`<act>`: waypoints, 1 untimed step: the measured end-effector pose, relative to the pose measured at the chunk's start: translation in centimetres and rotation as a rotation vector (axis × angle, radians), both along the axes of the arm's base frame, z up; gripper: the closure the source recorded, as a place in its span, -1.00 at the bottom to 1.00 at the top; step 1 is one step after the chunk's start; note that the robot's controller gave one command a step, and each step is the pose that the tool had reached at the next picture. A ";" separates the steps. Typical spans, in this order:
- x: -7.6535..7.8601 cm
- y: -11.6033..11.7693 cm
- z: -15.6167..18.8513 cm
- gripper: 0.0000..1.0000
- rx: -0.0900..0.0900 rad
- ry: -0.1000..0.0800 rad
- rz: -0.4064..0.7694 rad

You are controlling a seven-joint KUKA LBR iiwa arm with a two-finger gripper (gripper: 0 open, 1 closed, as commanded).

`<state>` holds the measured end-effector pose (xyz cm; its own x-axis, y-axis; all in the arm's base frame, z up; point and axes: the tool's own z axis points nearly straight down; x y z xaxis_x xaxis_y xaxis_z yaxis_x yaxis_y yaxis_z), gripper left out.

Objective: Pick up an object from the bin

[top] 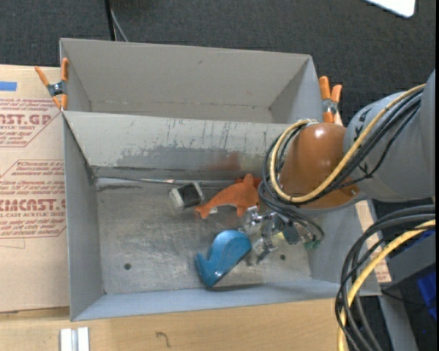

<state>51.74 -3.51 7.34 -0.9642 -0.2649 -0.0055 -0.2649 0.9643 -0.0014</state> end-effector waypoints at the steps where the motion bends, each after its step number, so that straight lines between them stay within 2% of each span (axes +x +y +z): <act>1: 0.0 0.0 0.0 1.00 0.000 0.000 0.000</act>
Offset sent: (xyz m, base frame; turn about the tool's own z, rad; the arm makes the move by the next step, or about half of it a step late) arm 0.0177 -0.0017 0.1659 -0.1937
